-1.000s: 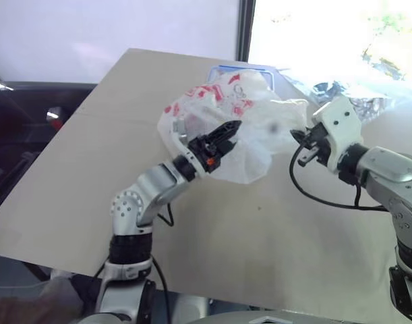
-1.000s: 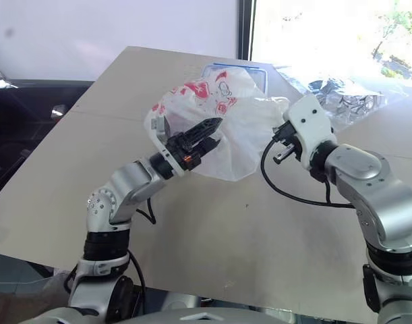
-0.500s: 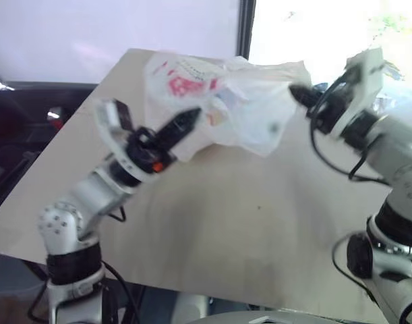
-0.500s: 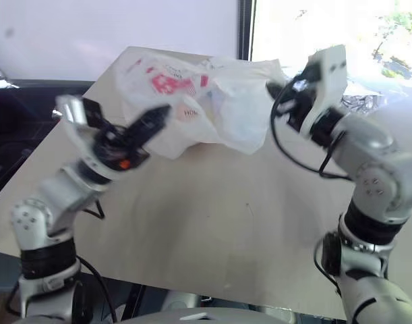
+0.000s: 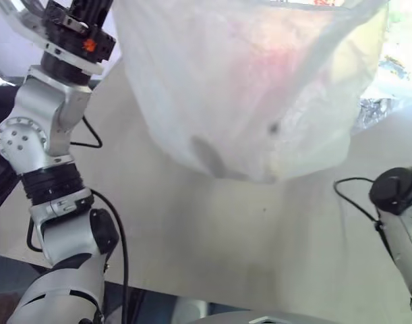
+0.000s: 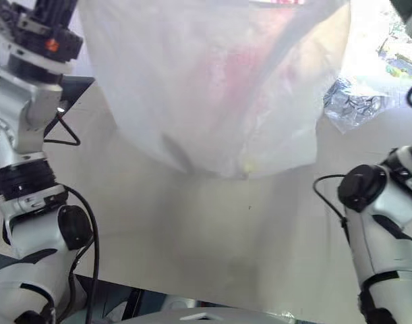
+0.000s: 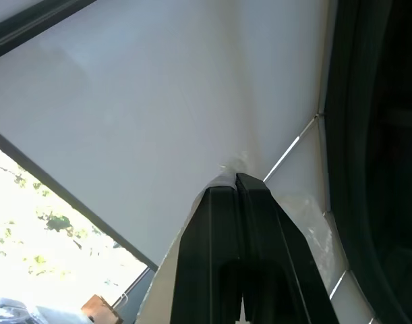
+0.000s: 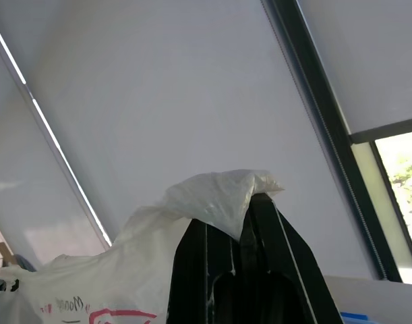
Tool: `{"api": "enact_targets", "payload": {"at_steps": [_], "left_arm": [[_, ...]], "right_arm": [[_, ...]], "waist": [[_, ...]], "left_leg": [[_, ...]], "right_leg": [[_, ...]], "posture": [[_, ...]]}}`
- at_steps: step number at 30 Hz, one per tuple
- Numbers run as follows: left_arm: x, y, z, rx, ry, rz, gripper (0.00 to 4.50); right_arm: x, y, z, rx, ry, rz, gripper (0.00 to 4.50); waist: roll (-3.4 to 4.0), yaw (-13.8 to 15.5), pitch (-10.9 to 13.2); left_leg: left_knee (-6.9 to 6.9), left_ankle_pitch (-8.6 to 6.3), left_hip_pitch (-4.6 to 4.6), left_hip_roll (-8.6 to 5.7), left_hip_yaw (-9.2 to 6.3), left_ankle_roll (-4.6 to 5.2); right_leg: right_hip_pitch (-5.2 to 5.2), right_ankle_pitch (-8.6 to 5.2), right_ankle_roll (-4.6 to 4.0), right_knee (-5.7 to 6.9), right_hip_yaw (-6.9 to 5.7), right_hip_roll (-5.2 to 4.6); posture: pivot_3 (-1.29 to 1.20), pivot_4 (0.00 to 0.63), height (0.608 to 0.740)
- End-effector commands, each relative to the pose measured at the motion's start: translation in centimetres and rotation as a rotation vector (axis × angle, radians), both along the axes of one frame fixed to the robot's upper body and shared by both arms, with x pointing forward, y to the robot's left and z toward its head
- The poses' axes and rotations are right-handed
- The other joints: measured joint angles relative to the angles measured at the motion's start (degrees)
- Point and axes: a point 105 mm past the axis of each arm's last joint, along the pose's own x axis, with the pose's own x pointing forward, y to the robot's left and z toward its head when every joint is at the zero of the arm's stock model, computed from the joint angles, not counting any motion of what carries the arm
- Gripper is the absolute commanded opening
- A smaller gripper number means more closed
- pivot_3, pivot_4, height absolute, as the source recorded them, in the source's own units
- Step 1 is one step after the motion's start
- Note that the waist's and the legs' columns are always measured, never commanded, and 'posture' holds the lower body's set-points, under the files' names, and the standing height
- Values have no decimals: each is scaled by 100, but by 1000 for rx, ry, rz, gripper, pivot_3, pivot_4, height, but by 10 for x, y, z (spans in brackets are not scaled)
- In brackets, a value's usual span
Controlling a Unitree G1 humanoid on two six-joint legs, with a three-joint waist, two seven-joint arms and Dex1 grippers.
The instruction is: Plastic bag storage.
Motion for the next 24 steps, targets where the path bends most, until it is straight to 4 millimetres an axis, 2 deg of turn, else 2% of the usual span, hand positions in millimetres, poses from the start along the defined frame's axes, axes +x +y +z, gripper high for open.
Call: {"api": "enact_targets", "payload": {"at_steps": [1, 6, 10, 14, 20, 22, 24], "left_arm": [[-7, -11, -1, 47, -27, -39, 29], [-4, -24, -21, 119, 21, -68, 29], [9, -30, -40, 172, 82, -41, 29], [18, -38, -54, 234, 107, -9, 29], [22, -53, -89, 350, 163, 5, 29], [22, -55, -99, 382, 176, 26, 29], [23, -54, -115, 441, 192, 68, 29]], "right_arm": [[-29, -7, 6, -24, -74, -20, 0], [-44, 6, -18, -66, -49, 14, 0], [-39, 20, -36, -86, 8, 57, 0], [-27, 22, -60, -159, 107, 35, 0], [-20, 15, -91, -214, 208, 4, 0], [-18, 9, -109, -260, 263, -29, 0], [-17, 6, -137, -367, 333, -83, 0]], "waist": [[0, -5, 0], [2, -24, 1], [4, -39, 3], [3, -14, 2], [3, 4, 2], [1, 17, 2], [1, 19, 2]], "left_leg": [[-3, 0, 2, 2, 4, 0], [-6, 2, 10, 10, 18, -3], [4, 3, 10, 11, 34, -2], [19, 4, 8, 11, 33, 0], [20, 4, 4, 13, 31, 1], [20, 4, 4, 13, 29, 1], [20, 4, 3, 13, 24, 1]], "right_leg": [[-2, 0, 0, 1, 4, 0], [-4, 0, -1, 5, 19, 1], [-6, -1, 1, 6, 34, 4], [-2, 0, 3, 8, 37, 8], [-2, -2, 5, 4, 39, 8], [-2, -3, 7, 2, 40, 8], [1, -3, 7, -1, 39, 9]], "posture": [[0, 150, 740], [0, 150, 740], [0, 150, 740], [0, 150, 740], [0, 150, 740], [0, 150, 740], [0, 150, 740]]}}
